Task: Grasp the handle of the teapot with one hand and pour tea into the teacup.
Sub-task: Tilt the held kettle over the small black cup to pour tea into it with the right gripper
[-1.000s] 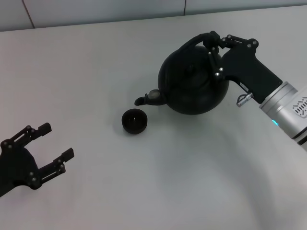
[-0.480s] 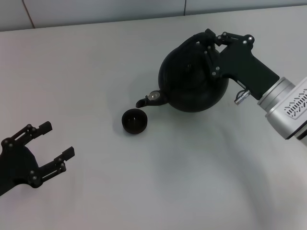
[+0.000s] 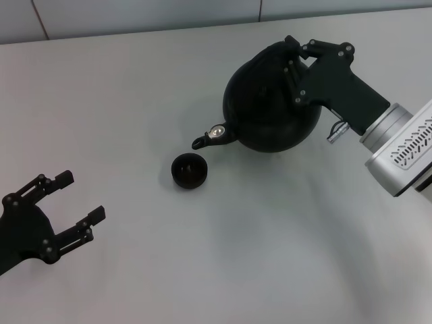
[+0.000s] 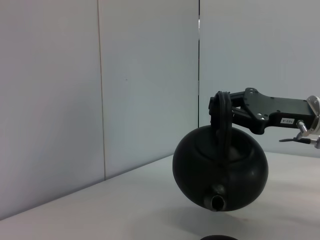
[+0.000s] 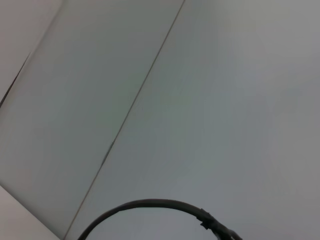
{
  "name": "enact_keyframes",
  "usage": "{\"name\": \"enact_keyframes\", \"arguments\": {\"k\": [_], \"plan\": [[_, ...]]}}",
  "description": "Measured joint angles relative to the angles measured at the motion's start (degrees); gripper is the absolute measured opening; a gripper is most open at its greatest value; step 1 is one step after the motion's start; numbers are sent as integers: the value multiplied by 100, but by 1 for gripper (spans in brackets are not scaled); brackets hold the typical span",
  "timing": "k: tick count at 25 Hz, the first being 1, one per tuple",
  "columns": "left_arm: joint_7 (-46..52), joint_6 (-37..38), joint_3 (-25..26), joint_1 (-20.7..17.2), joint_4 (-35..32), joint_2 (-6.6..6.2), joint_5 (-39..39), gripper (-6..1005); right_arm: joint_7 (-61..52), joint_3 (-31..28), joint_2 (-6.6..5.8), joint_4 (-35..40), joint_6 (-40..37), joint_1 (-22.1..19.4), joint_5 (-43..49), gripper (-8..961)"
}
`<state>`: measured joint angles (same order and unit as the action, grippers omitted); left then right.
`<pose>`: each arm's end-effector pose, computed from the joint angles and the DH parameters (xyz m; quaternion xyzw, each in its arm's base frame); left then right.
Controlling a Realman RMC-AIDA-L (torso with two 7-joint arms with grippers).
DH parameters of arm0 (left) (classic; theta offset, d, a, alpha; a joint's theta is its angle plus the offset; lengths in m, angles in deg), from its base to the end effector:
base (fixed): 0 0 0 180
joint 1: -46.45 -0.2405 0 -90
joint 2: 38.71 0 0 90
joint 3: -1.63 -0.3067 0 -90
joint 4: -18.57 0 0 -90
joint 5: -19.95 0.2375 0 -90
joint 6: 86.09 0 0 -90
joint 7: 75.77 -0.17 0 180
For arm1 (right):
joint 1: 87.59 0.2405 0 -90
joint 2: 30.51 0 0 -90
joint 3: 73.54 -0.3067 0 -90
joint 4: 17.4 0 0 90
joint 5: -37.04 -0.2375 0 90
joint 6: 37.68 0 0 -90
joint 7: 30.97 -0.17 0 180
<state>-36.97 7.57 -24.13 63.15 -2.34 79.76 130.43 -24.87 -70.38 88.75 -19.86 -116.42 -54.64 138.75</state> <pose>-0.3890 0.2777 -0.0573 -0.9039 -0.1233 -0.2996 0.2794 0.3119 0.3934 -0.0883 -0.8102 -0.0494 0.2678 0.5190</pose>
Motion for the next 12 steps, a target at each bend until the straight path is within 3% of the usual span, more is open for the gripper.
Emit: {"name": "enact_keyframes", "arguments": {"k": [12], "plan": [[11,4,0,19,0,0,-9,799,74,43,-9,-1,0,32,16,89]]}}
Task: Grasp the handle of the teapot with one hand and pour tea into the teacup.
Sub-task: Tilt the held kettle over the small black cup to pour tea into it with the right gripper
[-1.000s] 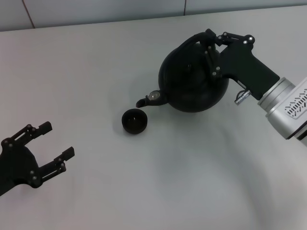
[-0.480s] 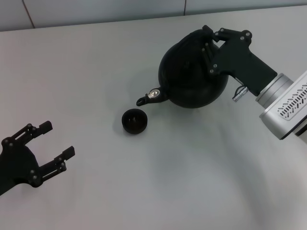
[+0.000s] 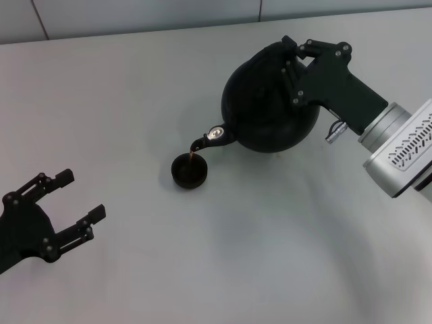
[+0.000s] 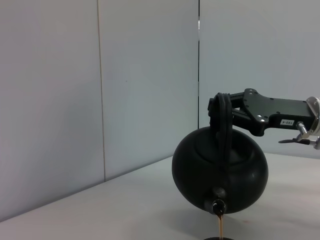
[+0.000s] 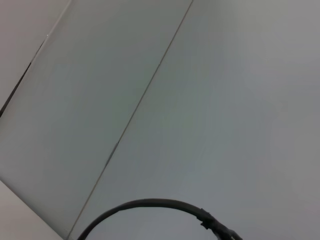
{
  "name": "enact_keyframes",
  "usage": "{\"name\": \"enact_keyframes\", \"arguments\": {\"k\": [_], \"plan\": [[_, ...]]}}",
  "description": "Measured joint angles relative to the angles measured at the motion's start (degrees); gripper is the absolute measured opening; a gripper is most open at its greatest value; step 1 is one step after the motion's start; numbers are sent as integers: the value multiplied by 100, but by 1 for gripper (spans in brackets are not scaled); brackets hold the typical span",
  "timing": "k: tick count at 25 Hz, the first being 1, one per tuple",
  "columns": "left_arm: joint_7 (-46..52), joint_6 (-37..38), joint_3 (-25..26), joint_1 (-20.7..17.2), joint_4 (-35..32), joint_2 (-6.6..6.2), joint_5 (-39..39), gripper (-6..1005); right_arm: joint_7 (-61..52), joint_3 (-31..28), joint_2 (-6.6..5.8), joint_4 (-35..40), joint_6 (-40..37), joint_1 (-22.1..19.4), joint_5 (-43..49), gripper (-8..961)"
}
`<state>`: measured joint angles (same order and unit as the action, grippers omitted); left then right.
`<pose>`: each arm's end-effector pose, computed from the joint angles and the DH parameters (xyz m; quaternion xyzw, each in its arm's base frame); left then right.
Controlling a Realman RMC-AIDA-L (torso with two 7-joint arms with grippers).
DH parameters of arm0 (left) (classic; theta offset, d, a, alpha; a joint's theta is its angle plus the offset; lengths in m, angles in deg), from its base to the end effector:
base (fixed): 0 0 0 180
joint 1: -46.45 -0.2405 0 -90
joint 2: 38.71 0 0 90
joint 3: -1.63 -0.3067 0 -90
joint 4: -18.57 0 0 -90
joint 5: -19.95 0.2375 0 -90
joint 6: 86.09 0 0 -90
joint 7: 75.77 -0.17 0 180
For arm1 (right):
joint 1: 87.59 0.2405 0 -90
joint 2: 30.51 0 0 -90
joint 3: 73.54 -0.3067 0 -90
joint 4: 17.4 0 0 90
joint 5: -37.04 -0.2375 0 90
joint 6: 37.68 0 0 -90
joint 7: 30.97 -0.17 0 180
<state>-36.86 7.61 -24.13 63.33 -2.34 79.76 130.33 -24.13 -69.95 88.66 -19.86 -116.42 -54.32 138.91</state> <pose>-0.3879 0.2790 -0.0571 -0.9036 -0.1226 -0.3009 0.2791 0.3097 0.3945 -0.0890 -0.8121 -0.0597 0.2649 0.5164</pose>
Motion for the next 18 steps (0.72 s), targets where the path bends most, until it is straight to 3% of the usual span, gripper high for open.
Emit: {"name": "enact_keyframes", "arguments": {"k": [18], "plan": [[2,-1,0,16,9,0,0,799,-11,-28,7,-22,-18,-14,-8,89]]}}
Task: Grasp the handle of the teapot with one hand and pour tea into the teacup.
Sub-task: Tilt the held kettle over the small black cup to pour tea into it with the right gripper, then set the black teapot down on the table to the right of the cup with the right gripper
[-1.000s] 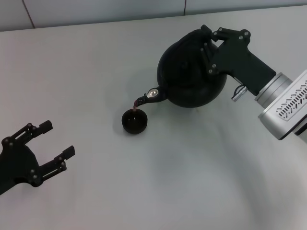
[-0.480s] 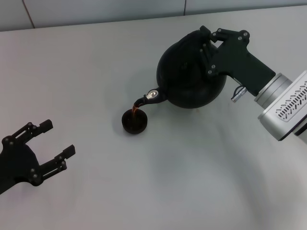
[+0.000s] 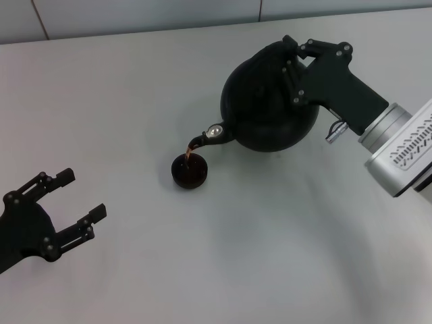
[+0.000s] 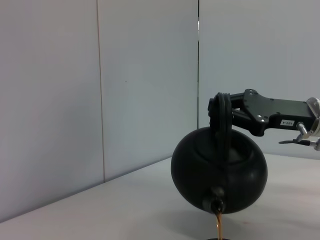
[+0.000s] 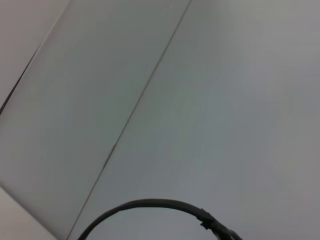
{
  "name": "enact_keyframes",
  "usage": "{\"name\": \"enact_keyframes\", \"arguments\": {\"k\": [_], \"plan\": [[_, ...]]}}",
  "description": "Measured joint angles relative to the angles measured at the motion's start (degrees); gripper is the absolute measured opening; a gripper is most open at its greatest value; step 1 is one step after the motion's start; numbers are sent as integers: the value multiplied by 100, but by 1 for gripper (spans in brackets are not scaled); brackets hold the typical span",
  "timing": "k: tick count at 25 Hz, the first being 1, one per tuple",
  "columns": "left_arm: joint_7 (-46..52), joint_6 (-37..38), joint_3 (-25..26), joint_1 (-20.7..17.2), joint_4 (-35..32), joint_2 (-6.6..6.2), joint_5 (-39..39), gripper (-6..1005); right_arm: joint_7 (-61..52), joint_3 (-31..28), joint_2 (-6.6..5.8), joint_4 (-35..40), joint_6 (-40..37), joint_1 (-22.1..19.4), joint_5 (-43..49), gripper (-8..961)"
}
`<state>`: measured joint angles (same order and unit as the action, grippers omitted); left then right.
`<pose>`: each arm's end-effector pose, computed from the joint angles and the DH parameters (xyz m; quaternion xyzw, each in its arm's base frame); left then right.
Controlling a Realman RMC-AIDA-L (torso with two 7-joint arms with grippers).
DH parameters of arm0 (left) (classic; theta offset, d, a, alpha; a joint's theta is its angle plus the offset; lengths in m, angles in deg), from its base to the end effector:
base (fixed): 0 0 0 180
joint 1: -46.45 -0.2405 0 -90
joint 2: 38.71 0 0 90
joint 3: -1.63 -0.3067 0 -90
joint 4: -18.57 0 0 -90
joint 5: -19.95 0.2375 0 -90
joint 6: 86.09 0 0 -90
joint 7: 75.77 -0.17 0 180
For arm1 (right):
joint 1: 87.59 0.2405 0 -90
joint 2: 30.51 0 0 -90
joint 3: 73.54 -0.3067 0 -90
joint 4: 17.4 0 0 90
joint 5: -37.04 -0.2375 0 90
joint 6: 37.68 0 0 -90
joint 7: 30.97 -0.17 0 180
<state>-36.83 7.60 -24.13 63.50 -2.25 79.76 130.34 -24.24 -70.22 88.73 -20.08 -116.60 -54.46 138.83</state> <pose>-0.3871 0.2800 -0.0574 -0.9037 -0.1221 -0.3018 0.2783 0.3096 0.3935 -0.0893 -0.8105 -0.0558 0.2681 0.5178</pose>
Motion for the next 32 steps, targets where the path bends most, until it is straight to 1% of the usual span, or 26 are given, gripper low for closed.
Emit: {"name": "enact_keyframes", "arguments": {"k": [6,9,16,21,32], "plan": [[0,0,0,8,0,0,0,799,-778,-112,1,11,-137,-61,-58,89],[0,0,0,12,0,0,0,799,-969,-154,4,10,-138,-87,-59,89],[5,0,0,19,7,0,0,799,-1870,-582,4,-24,-143,-252,-64,88],[-16,0,0,30,58,0,0,799,-2205,-627,3,-34,-150,-343,-64,88],[-40,0,-33,36,62,0,0,799,-2350,-726,14,-31,4,-436,-64,88]]}}
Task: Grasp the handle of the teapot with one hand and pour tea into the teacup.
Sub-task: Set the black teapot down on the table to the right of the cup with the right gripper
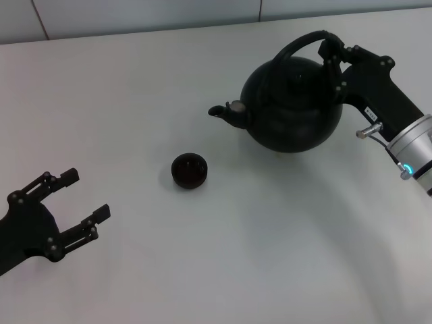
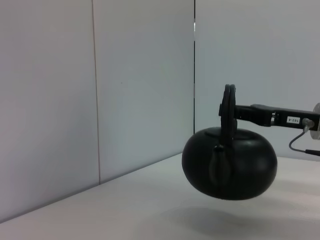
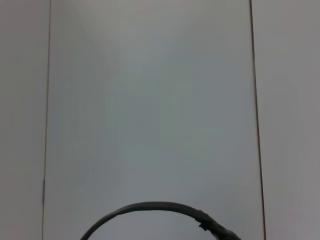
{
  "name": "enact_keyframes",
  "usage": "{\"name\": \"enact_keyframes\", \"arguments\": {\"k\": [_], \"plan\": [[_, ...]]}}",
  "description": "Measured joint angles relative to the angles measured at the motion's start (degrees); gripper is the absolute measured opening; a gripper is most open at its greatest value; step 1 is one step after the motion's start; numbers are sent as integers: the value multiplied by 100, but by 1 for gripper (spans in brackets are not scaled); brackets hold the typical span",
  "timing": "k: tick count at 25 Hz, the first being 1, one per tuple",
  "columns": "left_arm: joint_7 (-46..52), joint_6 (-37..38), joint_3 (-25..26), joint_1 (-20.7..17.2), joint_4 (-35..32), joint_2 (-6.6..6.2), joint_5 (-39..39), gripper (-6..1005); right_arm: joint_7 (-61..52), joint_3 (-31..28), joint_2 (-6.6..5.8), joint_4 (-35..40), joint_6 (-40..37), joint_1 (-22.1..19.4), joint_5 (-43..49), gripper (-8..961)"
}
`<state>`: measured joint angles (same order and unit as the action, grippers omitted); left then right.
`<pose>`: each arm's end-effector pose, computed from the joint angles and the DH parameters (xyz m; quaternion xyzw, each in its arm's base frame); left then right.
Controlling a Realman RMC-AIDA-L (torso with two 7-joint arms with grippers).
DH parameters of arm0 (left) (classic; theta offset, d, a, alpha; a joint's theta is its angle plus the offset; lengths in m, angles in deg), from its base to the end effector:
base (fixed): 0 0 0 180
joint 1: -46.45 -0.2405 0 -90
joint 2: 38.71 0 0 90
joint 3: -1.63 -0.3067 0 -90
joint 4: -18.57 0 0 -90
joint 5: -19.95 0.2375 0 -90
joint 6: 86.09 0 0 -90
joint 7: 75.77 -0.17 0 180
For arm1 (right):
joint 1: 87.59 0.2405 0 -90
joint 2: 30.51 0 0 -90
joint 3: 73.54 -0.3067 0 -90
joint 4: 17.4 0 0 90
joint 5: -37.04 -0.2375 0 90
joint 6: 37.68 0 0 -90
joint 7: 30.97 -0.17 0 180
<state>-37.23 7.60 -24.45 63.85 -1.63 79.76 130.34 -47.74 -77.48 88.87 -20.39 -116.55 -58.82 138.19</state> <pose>-0.3845 0.2807 -0.0603 -0.9046 -0.1193 -0.3041 0.2738 0.3440 0.3788 -0.0720 -0.7586 0.1653 0.3664 0.5128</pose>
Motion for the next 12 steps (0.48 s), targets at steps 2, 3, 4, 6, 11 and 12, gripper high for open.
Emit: {"name": "enact_keyframes", "arguments": {"k": [2,3,4,6,11,12], "plan": [[-1,0,1,0,0,0,0,799,9,-1,4,0,92,-11,1,88],[-1,0,1,0,0,0,0,799,18,-1,4,0,124,-22,1,88],[-2,0,1,0,1,0,0,799,24,-3,5,0,139,-31,1,89],[-3,0,1,0,5,0,0,799,36,-18,5,0,167,-50,1,89],[-5,0,5,0,8,0,0,799,6,-86,5,18,330,-60,1,89],[-5,0,5,0,8,0,0,799,3,-109,4,19,355,-65,1,89]]}}
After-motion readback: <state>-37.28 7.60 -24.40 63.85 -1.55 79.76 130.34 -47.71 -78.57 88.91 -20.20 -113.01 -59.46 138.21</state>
